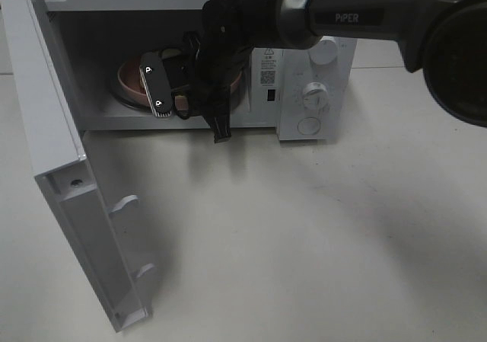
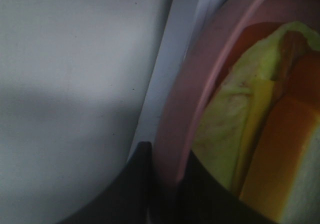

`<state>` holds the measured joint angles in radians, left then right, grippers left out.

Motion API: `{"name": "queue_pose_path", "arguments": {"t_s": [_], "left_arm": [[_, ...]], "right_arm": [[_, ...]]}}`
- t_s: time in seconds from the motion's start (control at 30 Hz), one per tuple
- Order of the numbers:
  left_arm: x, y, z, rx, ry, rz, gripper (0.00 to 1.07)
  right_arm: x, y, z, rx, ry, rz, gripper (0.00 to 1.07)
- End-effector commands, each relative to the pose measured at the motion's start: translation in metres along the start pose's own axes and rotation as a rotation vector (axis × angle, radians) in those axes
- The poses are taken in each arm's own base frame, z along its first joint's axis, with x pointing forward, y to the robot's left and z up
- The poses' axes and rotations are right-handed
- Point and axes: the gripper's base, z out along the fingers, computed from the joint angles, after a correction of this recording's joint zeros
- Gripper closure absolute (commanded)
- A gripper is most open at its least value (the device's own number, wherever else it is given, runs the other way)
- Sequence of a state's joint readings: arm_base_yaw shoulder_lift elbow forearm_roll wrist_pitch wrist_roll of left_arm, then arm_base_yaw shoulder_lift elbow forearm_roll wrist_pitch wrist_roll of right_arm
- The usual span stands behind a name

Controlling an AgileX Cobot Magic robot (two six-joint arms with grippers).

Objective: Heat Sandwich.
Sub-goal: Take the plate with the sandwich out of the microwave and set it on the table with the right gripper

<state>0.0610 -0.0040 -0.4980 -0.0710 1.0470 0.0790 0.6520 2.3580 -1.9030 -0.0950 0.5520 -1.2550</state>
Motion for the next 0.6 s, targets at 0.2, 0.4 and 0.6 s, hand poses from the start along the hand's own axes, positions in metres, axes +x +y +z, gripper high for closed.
{"name": "queue_pose_path", "arguments": {"t_s": [0.2,0.4,0.6], "left_arm": [[0.002,0.0,-0.003,-0.005,-0.032,-0.008,0.09],[0.002,0.0,-0.003,-0.005,-0.032,-0.008,0.09],[0.002,0.0,-0.003,-0.005,-0.032,-0.008,0.09]], "right_arm": [[0.002,0.008,-0.018,-0.01,-0.009,-0.02,1.07],[0.004,0.013,-0.029,-0.007,-0.004,-0.057,1.07],[0.002,0.022,-0.041,0.043,-0.007,-0.101,1.07]]}}
